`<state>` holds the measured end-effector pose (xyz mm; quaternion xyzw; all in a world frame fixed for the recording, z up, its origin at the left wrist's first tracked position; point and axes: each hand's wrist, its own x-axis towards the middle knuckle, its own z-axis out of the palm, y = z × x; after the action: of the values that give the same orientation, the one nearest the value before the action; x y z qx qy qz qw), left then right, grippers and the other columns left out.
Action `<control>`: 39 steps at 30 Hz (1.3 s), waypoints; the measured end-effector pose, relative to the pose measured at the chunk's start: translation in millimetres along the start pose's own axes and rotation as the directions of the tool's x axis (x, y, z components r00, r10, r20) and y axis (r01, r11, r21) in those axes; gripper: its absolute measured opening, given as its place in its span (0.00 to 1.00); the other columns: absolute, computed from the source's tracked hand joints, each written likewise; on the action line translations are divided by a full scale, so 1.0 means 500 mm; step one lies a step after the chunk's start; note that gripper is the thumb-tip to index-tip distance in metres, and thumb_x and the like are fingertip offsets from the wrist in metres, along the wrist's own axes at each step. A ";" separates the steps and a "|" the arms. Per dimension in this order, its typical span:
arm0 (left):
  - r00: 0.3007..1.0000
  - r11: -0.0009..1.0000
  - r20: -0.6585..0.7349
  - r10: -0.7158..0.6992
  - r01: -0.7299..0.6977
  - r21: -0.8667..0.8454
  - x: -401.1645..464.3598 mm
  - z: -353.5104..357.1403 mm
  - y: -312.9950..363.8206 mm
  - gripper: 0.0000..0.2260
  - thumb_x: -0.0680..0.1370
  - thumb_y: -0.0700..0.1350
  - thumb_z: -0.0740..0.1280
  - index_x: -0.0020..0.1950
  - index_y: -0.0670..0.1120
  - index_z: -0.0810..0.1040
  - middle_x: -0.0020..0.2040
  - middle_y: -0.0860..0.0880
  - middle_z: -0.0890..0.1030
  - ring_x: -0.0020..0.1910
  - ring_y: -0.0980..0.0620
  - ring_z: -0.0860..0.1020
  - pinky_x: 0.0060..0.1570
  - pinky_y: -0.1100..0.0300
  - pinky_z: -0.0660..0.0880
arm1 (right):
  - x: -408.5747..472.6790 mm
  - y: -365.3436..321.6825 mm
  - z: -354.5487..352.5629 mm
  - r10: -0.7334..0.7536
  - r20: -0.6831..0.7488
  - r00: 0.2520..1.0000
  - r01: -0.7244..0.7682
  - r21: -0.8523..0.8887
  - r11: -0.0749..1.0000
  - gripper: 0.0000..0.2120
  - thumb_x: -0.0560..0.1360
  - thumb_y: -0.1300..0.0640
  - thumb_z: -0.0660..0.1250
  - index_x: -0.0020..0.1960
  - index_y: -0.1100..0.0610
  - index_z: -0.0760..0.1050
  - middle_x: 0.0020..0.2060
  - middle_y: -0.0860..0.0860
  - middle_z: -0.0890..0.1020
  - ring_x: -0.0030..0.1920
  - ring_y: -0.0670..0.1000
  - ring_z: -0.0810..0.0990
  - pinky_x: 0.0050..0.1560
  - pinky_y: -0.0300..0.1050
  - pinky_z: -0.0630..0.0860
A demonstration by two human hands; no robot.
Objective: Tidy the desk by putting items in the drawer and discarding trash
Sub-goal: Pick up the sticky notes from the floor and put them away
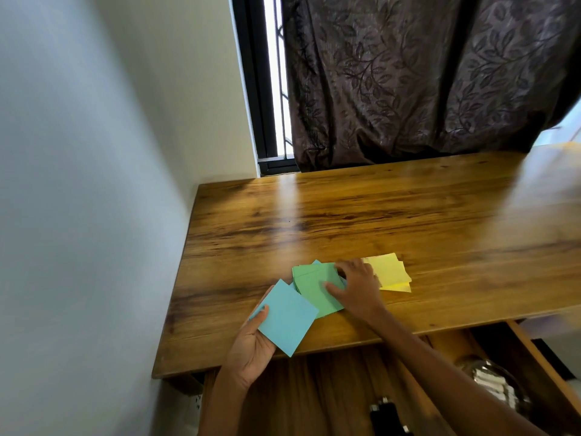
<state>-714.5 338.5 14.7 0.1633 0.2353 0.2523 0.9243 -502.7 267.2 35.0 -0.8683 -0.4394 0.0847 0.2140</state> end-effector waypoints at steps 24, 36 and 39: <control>1.000 0.999 0.015 0.005 -0.004 -0.047 -0.008 0.008 -0.001 0.36 0.63 0.37 0.79 0.69 0.41 0.69 0.65 0.38 0.75 0.62 0.41 0.77 0.52 0.43 0.78 | 0.022 -0.028 -0.012 0.175 -0.044 0.984 -0.145 0.380 0.913 0.08 0.72 0.57 0.70 0.46 0.54 0.72 0.46 0.49 0.78 0.50 0.51 0.76 0.47 0.46 0.72; 0.997 0.999 0.066 0.031 -0.029 -0.026 0.001 0.008 -0.002 0.40 0.62 0.40 0.80 0.71 0.41 0.67 0.68 0.39 0.73 0.65 0.42 0.74 0.56 0.44 0.77 | 0.015 -0.077 -0.106 0.173 -0.229 0.958 0.075 0.781 0.620 0.05 0.76 0.58 0.66 0.51 0.56 0.72 0.43 0.50 0.79 0.44 0.46 0.77 0.39 0.38 0.71; 0.996 0.999 0.080 0.034 -0.032 -0.024 0.005 0.011 -0.002 0.37 0.64 0.45 0.80 0.69 0.41 0.71 0.69 0.39 0.72 0.66 0.41 0.73 0.58 0.43 0.75 | -0.001 -0.104 -0.076 0.005 -0.080 0.997 0.056 0.742 0.668 0.04 0.75 0.59 0.67 0.49 0.56 0.74 0.40 0.51 0.80 0.40 0.46 0.77 0.38 0.39 0.71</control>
<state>-709.4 337.9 18.0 0.1665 0.1924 0.2636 0.9304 -528.0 282.7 92.2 -0.7024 -0.3704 0.2206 0.5664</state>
